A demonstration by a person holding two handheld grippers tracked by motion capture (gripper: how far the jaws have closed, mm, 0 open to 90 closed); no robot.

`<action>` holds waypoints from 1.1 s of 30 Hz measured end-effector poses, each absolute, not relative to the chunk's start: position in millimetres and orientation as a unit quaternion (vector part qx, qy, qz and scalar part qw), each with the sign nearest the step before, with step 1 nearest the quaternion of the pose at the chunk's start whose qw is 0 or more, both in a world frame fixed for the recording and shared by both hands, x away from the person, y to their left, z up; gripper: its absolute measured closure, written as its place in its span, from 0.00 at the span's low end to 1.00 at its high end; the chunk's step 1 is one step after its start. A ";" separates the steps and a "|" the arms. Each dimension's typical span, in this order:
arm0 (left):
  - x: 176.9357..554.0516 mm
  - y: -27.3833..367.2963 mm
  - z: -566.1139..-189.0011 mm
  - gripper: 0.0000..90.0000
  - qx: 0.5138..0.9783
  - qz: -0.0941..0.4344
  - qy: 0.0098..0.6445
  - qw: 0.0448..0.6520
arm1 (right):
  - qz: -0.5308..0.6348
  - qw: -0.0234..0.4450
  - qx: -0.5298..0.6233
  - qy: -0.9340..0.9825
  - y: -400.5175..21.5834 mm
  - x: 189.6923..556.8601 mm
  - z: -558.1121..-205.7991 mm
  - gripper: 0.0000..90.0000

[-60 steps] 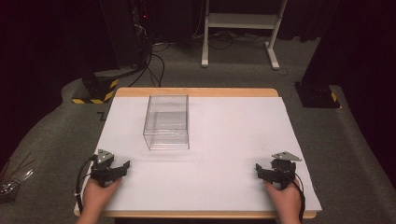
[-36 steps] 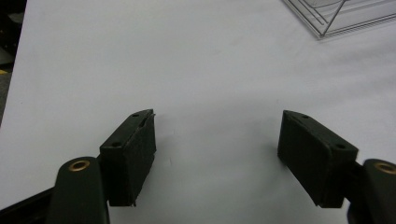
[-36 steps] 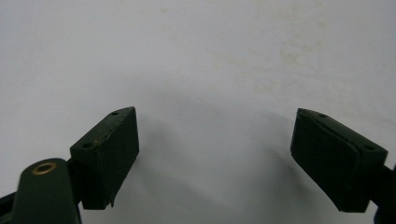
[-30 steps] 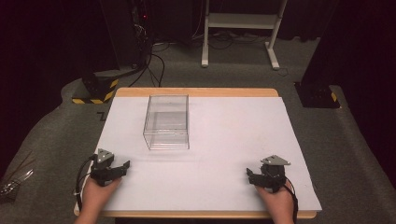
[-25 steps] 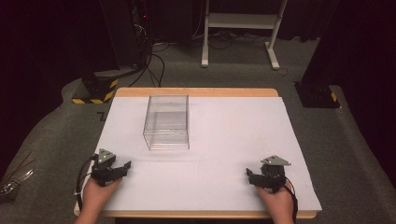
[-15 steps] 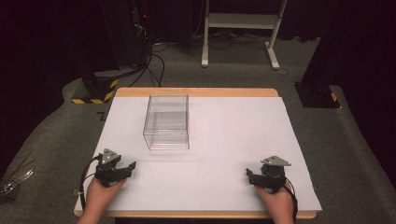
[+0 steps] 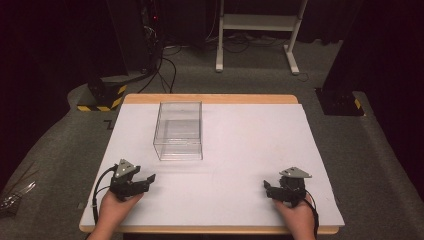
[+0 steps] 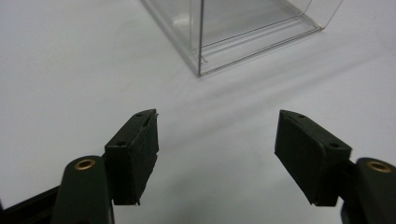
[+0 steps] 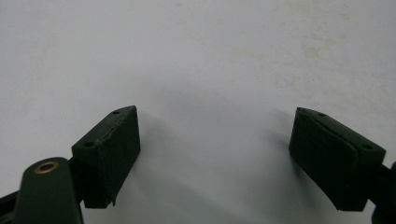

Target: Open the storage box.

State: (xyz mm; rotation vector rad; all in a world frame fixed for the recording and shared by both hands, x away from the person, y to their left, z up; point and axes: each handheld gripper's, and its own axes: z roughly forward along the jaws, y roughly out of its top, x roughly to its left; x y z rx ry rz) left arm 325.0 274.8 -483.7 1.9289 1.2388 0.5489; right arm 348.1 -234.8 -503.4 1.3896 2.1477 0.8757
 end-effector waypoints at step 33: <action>328.3 251.7 -461.3 0.40 0.759 0.185 0.433 0.450 | 0.317 0.219 0.500 0.776 -235.1 348.0 -503.5 0.18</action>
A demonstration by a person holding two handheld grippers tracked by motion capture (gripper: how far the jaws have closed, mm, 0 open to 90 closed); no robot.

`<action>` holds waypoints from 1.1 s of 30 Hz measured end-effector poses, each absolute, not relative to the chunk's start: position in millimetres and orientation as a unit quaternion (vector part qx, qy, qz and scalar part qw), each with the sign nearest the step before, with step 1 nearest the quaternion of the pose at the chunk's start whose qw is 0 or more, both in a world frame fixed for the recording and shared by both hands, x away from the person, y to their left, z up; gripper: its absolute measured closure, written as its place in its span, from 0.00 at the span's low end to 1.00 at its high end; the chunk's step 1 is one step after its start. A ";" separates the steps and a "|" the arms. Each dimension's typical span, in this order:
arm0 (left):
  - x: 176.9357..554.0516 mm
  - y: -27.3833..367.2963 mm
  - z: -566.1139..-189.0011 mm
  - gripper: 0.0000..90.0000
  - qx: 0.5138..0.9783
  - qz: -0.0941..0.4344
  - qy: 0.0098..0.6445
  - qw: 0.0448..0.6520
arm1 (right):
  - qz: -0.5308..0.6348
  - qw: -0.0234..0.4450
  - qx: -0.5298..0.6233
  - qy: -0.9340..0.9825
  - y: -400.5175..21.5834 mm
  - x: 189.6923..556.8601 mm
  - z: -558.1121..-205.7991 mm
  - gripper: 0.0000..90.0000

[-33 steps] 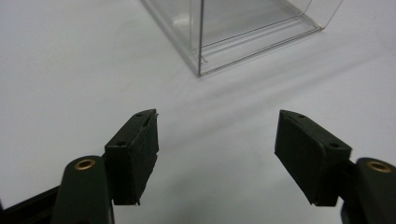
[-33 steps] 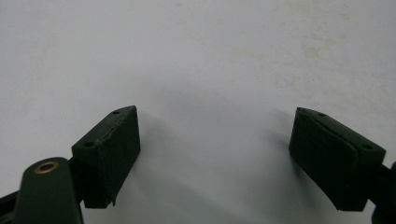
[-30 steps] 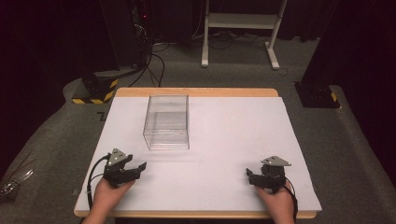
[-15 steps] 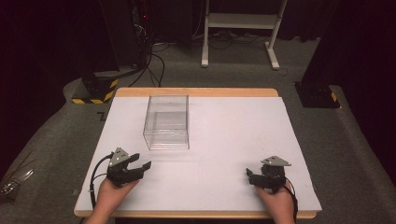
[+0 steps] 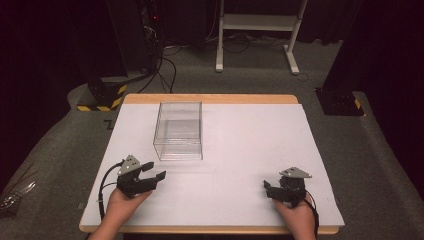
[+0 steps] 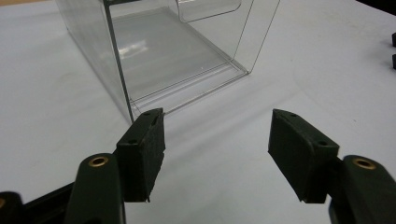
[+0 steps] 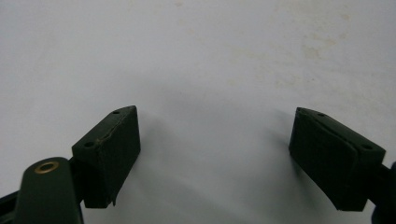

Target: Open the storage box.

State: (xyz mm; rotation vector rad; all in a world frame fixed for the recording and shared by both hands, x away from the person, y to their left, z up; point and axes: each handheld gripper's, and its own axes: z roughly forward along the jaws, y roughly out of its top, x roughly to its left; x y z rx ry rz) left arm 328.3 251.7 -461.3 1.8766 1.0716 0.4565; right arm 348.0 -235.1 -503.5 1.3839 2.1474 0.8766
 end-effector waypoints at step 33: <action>366.5 233.0 -461.0 0.52 0.736 0.198 0.450 0.465 | 0.317 0.218 0.500 0.776 -235.1 348.0 -503.5 0.18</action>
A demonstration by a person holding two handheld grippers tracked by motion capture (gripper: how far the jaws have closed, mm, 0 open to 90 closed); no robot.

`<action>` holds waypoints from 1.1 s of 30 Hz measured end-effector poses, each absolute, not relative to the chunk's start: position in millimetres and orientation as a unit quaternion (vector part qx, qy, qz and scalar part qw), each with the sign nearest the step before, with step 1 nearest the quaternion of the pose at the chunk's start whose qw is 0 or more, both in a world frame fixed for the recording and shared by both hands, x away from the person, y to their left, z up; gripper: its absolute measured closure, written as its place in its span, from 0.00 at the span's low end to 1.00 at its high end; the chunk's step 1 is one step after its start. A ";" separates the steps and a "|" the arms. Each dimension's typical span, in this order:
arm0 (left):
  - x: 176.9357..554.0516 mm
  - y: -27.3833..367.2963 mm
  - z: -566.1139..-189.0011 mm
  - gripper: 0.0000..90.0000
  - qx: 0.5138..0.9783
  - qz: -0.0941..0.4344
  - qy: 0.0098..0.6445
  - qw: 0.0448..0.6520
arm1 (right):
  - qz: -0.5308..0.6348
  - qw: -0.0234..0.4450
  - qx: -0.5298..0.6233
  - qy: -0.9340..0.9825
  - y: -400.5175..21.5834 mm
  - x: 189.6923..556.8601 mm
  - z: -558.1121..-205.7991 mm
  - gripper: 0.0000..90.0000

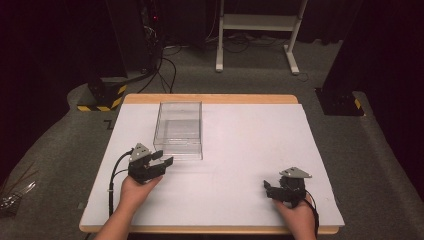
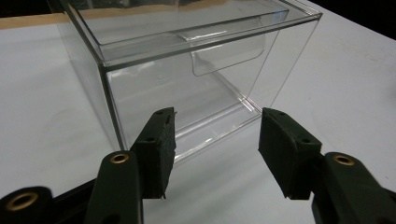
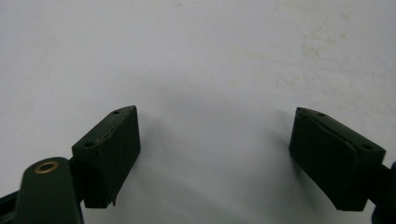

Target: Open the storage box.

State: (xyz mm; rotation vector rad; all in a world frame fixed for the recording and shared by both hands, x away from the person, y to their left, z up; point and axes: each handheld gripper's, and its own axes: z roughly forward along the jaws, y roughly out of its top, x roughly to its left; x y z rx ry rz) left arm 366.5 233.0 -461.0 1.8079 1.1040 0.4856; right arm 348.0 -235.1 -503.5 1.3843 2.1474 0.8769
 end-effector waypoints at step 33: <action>393.6 223.0 -459.3 0.59 0.735 0.205 0.433 0.480 | 0.317 0.219 0.500 0.776 -235.0 348.0 -503.6 0.18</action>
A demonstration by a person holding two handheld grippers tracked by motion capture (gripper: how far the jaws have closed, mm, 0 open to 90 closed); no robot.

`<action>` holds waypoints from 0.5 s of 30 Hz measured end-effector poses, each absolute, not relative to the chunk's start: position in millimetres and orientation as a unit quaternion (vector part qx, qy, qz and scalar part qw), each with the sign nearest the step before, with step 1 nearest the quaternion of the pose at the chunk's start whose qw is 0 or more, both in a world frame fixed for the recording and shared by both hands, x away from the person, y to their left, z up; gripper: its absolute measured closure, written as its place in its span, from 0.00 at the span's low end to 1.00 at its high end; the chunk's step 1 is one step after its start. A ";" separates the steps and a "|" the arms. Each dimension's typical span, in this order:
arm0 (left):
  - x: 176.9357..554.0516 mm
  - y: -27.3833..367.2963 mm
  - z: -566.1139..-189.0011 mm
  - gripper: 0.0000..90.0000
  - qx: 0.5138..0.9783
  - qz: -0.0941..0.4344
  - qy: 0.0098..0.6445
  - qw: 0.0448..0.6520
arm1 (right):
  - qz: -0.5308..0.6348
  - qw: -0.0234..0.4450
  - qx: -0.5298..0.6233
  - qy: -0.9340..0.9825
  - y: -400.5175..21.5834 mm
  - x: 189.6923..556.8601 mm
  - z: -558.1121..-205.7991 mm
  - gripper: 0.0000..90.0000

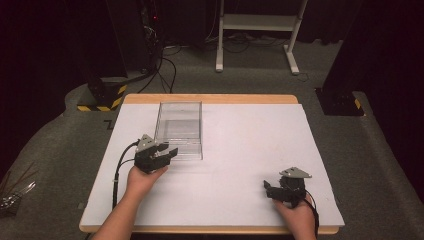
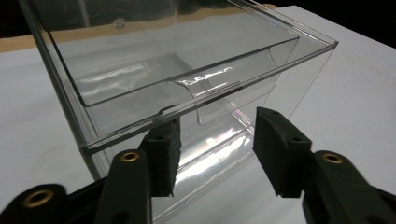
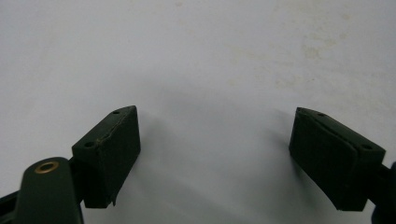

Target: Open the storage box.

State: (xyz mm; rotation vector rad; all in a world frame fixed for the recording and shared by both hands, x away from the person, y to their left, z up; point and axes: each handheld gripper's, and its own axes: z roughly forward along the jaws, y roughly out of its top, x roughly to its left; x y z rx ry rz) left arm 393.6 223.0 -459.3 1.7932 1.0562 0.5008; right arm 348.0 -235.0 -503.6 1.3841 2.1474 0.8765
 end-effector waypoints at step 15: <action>396.4 225.1 -472.1 0.72 0.713 0.194 0.419 0.528 | 0.317 0.219 0.500 0.776 -235.0 347.9 -503.6 0.18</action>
